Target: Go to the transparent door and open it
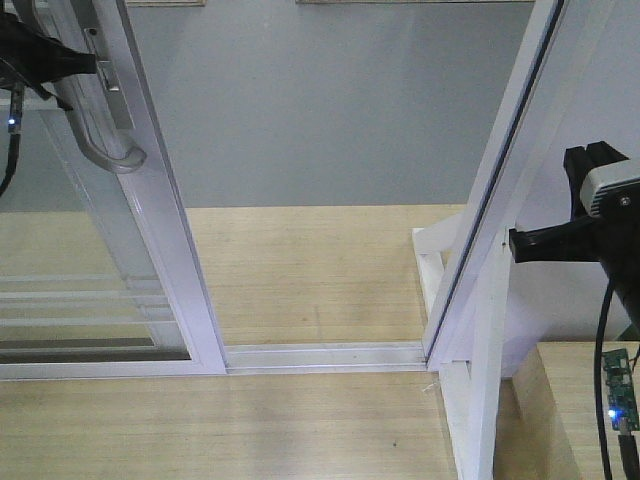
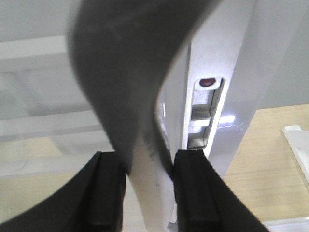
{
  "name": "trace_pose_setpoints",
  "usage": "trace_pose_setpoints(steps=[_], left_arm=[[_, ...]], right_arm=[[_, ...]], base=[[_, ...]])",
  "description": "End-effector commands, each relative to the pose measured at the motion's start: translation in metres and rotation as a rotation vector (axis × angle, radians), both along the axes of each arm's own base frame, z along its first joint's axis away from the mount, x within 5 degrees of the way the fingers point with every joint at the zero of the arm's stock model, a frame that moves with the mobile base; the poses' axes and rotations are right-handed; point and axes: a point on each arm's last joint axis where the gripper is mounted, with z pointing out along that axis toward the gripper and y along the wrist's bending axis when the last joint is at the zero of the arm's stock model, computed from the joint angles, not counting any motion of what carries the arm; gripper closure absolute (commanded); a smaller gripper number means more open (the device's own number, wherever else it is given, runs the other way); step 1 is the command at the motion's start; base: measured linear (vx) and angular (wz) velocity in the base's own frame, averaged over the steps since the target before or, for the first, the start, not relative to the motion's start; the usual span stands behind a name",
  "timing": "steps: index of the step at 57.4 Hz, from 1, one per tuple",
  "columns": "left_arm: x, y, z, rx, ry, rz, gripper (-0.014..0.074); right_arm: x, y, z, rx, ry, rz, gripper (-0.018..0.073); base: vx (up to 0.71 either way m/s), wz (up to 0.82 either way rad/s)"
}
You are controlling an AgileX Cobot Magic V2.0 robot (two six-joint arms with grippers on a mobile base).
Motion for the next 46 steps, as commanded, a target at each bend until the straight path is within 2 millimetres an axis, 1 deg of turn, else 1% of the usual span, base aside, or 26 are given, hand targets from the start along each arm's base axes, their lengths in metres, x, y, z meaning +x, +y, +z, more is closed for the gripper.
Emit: trace_pose_setpoints(steps=[1, 9, 13, 16, 21, 28, 33, 37, 40, 46], left_arm=[[-0.018, 0.023, 0.083, 0.074, -0.372, 0.059, 0.0599], [-0.022, 0.023, 0.087, 0.069, -0.367, 0.063, 0.0599], [-0.028, 0.021, 0.094, 0.037, -0.371, 0.067, 0.0599], [-0.035, 0.02, 0.101, -0.002, -0.378, 0.075, 0.0599], [-0.052, 0.016, 0.116, -0.032, -0.367, 0.07, 0.0599], [-0.084, 0.003, 0.136, 0.015, -0.354, 0.007, 0.0599], [-0.111, -0.006, 0.143, 0.038, -0.392, -0.025, 0.0599], [-0.133, -0.012, 0.142, 0.039, -0.421, -0.04, 0.0599], [-0.15, -0.015, 0.138, 0.033, -0.431, -0.05, 0.0599], [-0.186, -0.019, 0.121, 0.013, -0.434, -0.061, 0.0599]], right_arm=[[0.001, -0.002, 0.017, -0.007, -0.105, -0.025, 0.0561], [0.001, -0.002, 0.017, -0.007, -0.105, -0.025, 0.0561], [0.001, -0.002, 0.017, -0.007, -0.103, -0.023, 0.0561], [0.001, -0.002, 0.017, -0.006, -0.102, -0.023, 0.0561], [0.001, -0.002, 0.017, -0.006, -0.098, -0.02, 0.0561], [0.001, 0.0, 0.015, -0.007, -0.075, -0.004, 0.0561], [0.002, 0.002, 0.012, -0.004, -0.041, 0.019, 0.0561], [0.0, 0.002, 0.012, 0.013, -0.024, 0.028, 0.0561], [-0.003, 0.0, 0.014, 0.036, -0.017, 0.029, 0.0561], [-0.011, -0.003, 0.02, 0.097, -0.014, 0.039, 0.0561]], base=[[0.0, 0.0], [0.0, 0.0], [0.0, 0.0], [0.0, 0.0], [0.0, 0.0], [0.0, 0.0], [0.0, 0.0], [0.0, 0.0], [0.0, 0.0], [0.0, 0.0]])
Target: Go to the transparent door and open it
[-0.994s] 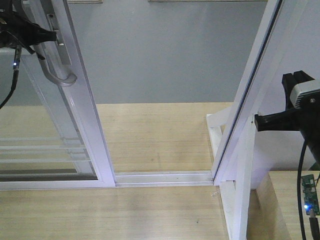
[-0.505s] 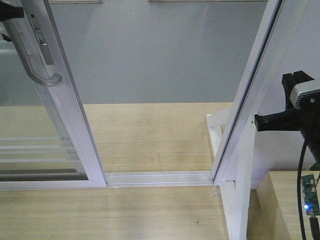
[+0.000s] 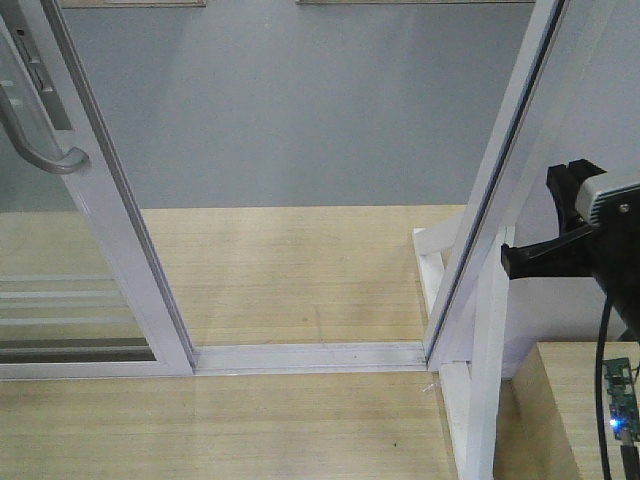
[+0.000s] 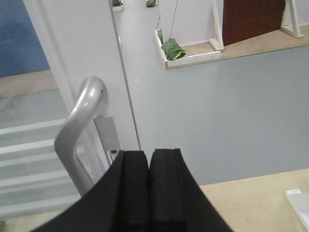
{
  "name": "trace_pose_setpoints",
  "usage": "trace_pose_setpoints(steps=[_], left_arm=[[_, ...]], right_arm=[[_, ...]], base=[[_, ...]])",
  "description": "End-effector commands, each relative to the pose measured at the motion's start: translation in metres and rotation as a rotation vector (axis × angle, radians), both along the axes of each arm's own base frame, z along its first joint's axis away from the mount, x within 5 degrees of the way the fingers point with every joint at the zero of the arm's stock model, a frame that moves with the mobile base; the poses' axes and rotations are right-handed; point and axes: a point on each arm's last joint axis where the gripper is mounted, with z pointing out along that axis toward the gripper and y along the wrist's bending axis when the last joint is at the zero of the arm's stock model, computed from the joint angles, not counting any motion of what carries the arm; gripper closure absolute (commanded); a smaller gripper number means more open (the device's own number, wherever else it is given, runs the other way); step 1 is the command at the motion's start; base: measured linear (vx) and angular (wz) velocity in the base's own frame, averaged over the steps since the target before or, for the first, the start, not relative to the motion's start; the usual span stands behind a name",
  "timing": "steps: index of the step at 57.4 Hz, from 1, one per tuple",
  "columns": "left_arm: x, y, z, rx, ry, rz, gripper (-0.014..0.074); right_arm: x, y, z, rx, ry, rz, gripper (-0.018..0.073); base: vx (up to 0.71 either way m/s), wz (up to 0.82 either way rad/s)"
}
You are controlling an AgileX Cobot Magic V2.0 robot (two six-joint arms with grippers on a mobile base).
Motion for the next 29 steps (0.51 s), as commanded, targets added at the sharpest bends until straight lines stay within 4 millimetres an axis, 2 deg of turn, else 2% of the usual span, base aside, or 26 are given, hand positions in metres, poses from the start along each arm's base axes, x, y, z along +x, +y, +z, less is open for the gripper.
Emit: trace_pose_setpoints(steps=[1, 15, 29], left_arm=[[-0.035, -0.003, 0.009, -0.026, -0.137, -0.007, 0.0599], [-0.109, -0.001, -0.045, -0.014, -0.135, -0.006, 0.0599], [-0.155, -0.001, -0.094, -0.024, -0.121, -0.011, 0.0599]], right_arm=[[-0.005, -0.006, 0.023, 0.041, -0.094, -0.016, 0.0561], [-0.041, -0.022, 0.043, 0.109, -0.12, 0.025, 0.0562], [-0.074, -0.046, 0.047, 0.069, -0.102, -0.032, 0.0562]], base=[[0.0, 0.0], [0.0, 0.0], [0.0, 0.0]])
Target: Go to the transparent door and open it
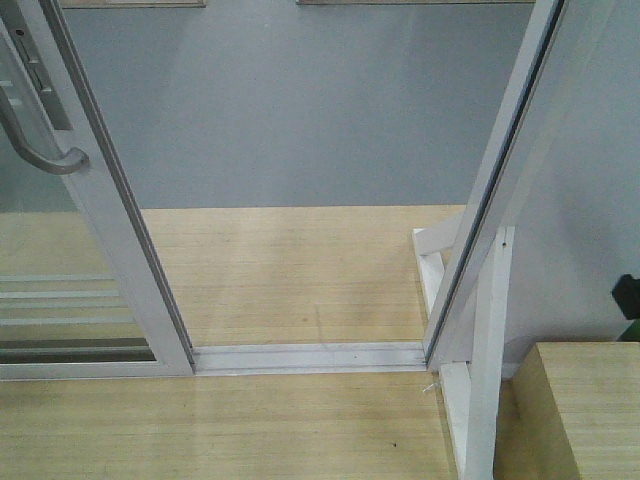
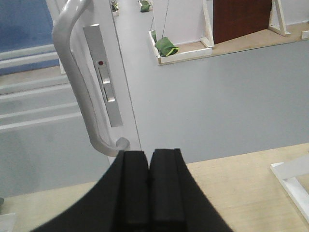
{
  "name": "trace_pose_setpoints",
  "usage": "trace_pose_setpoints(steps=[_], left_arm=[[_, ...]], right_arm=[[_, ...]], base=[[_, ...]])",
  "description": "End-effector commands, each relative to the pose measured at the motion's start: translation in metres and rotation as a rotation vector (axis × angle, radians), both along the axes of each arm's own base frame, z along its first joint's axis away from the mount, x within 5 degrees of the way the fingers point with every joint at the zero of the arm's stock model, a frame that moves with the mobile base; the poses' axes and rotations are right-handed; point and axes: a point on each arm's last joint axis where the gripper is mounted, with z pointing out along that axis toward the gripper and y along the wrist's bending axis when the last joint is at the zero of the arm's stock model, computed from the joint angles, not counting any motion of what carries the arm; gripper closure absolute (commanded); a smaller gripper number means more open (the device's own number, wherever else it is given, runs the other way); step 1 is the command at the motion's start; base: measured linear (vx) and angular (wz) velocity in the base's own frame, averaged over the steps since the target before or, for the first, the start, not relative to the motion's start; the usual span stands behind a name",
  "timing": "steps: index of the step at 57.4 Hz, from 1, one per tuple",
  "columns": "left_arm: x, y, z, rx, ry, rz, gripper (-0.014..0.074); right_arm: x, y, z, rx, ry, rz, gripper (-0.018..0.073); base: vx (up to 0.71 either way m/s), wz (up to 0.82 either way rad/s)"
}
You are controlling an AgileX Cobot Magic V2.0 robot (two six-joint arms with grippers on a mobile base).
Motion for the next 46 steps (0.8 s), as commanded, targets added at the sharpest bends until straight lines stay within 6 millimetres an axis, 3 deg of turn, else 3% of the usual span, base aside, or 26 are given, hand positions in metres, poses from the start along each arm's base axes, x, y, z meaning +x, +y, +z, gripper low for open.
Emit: trace_pose_setpoints(steps=[1, 17, 28, 46], left_arm=[[-0.012, 0.0, 0.004, -0.028, -0.099, 0.001, 0.0599], [-0.04, -0.002, -0.03, -0.057, -0.045, -0.022, 0.0599], [-0.042, -0.003, -0.033, -0.095, -0.051, -0.027, 0.0599], [-0.041, -0.003, -0.034, -0.091, -0.058, -0.023, 0.0599]], right_arm=[[-0.01, -0.009, 0.009, -0.039, -0.006, -0.034, 0.0562], [-0.031, -0.021, 0.012, -0.07, -0.072, -0.036, 0.0562], [-0.03, -0.019, 0.011, -0.067, -0.074, -0.02, 0.0562], [-0.028, -0.016, -0.008, -0.098, -0.031, -0.001, 0.0562]], base=[[0.0, 0.0], [0.0, 0.0], [0.0, 0.0], [0.0, 0.0]])
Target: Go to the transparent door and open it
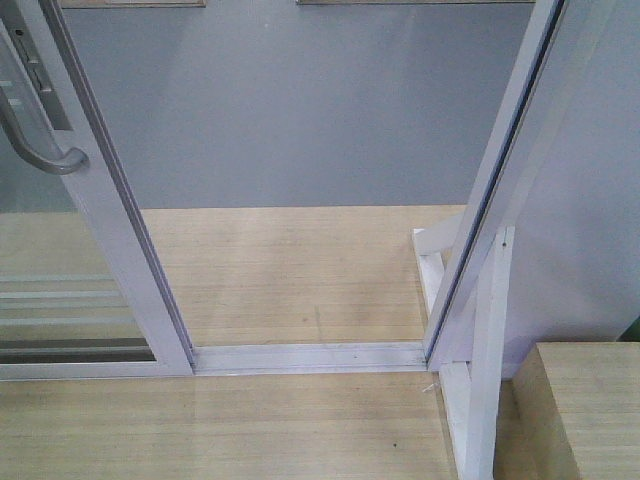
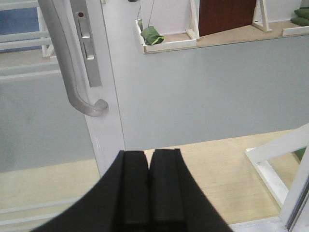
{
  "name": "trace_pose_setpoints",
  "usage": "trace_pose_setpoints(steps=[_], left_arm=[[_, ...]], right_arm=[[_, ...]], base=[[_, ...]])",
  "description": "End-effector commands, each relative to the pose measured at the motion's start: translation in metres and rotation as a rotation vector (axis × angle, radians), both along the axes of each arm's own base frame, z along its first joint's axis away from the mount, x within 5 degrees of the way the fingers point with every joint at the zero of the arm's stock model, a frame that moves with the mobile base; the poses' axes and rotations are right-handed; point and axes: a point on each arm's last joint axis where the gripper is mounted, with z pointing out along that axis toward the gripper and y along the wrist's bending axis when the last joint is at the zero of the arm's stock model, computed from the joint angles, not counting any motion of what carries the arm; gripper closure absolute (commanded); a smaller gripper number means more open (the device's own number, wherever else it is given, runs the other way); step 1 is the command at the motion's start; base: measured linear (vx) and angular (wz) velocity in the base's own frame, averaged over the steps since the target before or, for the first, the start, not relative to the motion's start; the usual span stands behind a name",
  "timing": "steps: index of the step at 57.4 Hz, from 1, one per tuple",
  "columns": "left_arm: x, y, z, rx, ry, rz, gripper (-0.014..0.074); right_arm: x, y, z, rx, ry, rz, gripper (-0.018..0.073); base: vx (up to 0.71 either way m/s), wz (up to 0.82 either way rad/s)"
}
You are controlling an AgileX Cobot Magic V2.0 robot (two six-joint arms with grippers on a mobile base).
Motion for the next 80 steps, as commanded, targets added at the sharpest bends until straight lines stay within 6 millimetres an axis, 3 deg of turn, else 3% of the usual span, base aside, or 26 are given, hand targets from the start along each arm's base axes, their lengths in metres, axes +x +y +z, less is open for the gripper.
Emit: trace_pose_setpoints(steps=[1, 43, 51, 55, 63, 75, 80], left_arm=[[0.002, 0.001, 0.014, -0.021, -0.093, 0.011, 0.0599], [0.001, 0.0, 0.01, -0.026, -0.045, 0.002, 0.0599], [-0.008, 0.0, 0.01, -0.002, -0.074, 0.0, 0.0599], [-0.016, 0.0, 0.003, 0.007, -0.089, -0.003, 0.0599], [-0.027, 0.002, -0.034, 0.05, -0.147, 0.011, 0.0599], [-0.013, 0.006, -0.077, 0.0, -0.214, 0.061, 0.0599], [-0.013, 0.006, -0.078, 0.009, -0.216, 0.061, 0.0599]], right_arm=[[0.0, 0.004, 0.009, 0.01, -0.021, 0.038, 0.0562], [0.0, 0.003, 0.008, 0.014, -0.018, 0.031, 0.0561], [0.0, 0.003, 0.008, 0.014, -0.018, 0.031, 0.0561], [0.0, 0.003, 0.008, 0.014, -0.018, 0.031, 0.0561], [0.0, 0.003, 0.008, 0.014, -0.018, 0.031, 0.0561], [0.0, 0.003, 0.008, 0.013, -0.017, 0.033, 0.0561], [0.0, 0.003, 0.008, 0.014, -0.018, 0.032, 0.0561]], base=[[0.0, 0.0], [0.0, 0.0], [0.0, 0.0], [0.0, 0.0], [0.0, 0.0], [0.0, 0.0], [0.0, 0.0]])
